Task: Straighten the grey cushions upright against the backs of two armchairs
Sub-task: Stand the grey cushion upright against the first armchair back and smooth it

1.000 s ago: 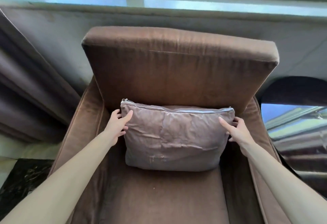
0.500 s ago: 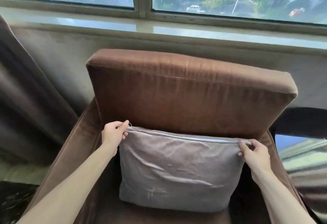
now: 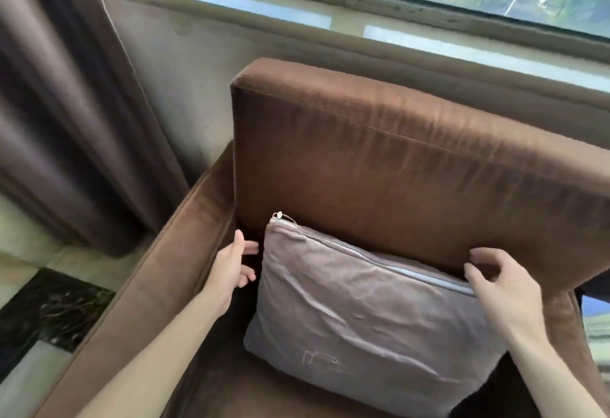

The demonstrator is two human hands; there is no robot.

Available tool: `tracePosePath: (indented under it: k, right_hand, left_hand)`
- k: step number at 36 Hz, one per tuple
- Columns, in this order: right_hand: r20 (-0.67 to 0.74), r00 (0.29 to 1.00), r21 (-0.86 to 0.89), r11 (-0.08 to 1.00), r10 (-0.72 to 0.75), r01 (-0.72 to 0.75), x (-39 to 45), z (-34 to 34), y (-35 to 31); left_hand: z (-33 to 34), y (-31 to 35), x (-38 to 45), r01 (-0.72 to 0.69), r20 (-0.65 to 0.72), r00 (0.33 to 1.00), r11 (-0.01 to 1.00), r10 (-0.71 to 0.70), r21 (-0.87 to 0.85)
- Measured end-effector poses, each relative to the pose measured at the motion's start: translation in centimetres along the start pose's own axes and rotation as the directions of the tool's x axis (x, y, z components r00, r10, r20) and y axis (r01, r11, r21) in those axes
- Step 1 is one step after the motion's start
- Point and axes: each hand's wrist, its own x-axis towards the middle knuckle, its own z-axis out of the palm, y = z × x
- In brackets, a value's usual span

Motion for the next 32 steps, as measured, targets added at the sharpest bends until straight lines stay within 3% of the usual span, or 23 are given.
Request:
tracePosePath:
  k: [3, 7, 11, 14, 19, 23, 32]
  right_hand:
    - [0.134, 0.97, 0.104, 0.976, -0.203, 0.19, -1.0, 3.1, -6.7]
    - [0.292, 0.863, 0.182, 0.909, -0.413, 0.374, -1.7, 8.7, -14.3]
    - [0.548, 0.73, 0.07, 0.892, -0.408, 0.446, -1.5, 13.8, -19.0]
    - [0.64, 0.701, -0.024, 0.903, -0.316, 0.429, -1.8, 16.7, -20.4]
    - [0.52, 0.79, 0.04, 0.933, -0.326, 0.358, -2.2, 18.4, -20.4]
    - [0.375, 0.861, 0.13, 0.939, -0.344, 0.319, -2.0, 17.4, -20.5]
    - [0.247, 0.914, 0.255, 0.932, -0.322, 0.259, -2.3, 17.2, -19.6]
  left_hand:
    - [-1.3, -4.9, -0.4, 0.149, -0.018, 0.989, 0.988, -0.149, -0.033]
    - [-2.2, -11.1, -0.9, 0.295, 0.011, 0.955, 0.954, -0.295, -0.054]
    - [-2.0, -14.8, -1.0, 0.373, 0.037, 0.928, 0.926, -0.371, -0.062]
    - [-1.3, -16.0, -1.1, 0.435, 0.076, 0.9, 0.891, -0.429, -0.129]
    - [-0.1, -17.2, 0.2, 0.472, 0.097, 0.881, 0.843, -0.463, -0.258]
    - [0.4, -17.8, 1.4, 0.441, 0.053, 0.897, 0.877, -0.44, -0.189]
    - [0.5, -20.3, 1.8, 0.364, -0.051, 0.93, 0.931, -0.363, 0.018]
